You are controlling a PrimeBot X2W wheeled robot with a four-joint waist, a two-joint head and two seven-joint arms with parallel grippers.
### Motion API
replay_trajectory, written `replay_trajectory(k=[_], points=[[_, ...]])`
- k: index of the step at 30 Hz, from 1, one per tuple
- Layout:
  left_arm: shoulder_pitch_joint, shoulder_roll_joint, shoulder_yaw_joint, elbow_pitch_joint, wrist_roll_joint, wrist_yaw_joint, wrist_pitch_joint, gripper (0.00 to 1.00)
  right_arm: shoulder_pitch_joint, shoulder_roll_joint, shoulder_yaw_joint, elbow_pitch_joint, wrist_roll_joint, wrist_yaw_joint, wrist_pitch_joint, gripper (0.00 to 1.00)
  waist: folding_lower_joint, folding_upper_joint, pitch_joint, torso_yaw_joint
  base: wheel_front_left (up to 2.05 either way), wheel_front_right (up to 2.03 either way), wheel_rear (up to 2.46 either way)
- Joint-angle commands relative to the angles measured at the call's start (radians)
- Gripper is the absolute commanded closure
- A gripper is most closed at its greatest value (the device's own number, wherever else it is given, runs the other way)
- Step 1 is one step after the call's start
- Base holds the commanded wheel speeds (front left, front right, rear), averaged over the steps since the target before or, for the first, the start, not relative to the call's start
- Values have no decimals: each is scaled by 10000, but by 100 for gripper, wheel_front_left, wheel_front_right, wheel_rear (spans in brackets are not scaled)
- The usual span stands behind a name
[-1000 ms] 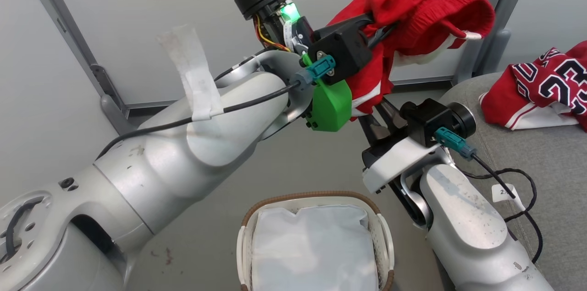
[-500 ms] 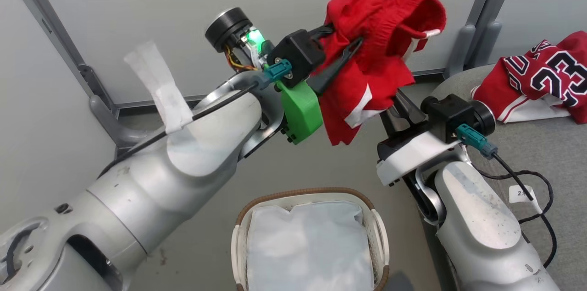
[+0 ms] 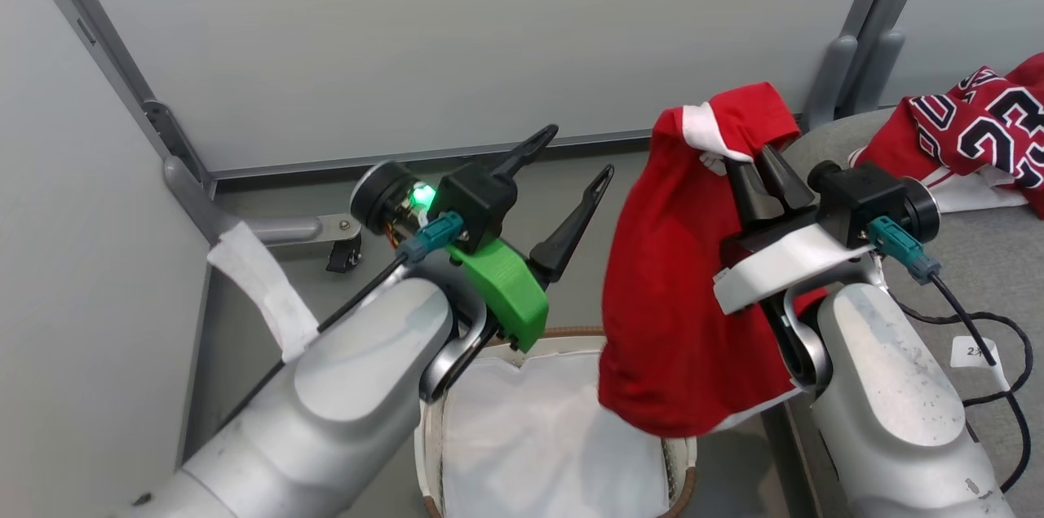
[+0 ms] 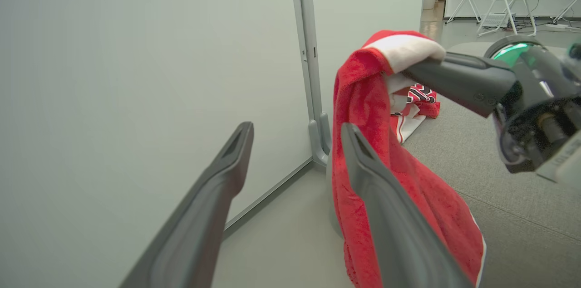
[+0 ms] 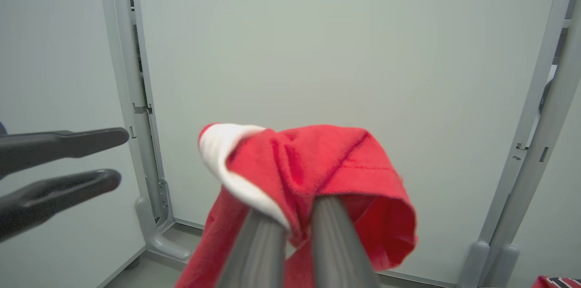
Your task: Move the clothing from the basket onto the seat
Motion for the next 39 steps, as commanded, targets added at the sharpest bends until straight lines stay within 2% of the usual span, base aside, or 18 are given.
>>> replay_trajectory(k=[1,10,19,28,39], points=[[539,16,285,-116,93,88,-34,0,183,-32,-128,-68,-56,-14,-23,100,0,0,48,-6,0,0,0],[2675,-264,1847,-513,775,-180,-36,0,569,-33,-587,-330,-175,-14,-23,100,0,0,235,-16,0,0,0],[3659,-631,2518,-443,1760,-429,-37,0,624,-35,-819,-421,-194,-14,-23,100,0,0,364,-125,0,0,0],[4006,-821,3165,-668,2554,-545,-38,0,346,-33,-1035,-694,-342,-14,-23,100,0,0,959,-1709,0,0,0],[3604,-886,3116,-641,3102,-623,-38,0,289,-27,-1596,-892,-366,-14,-23,100,0,0,1753,-3665,0,0,0]])
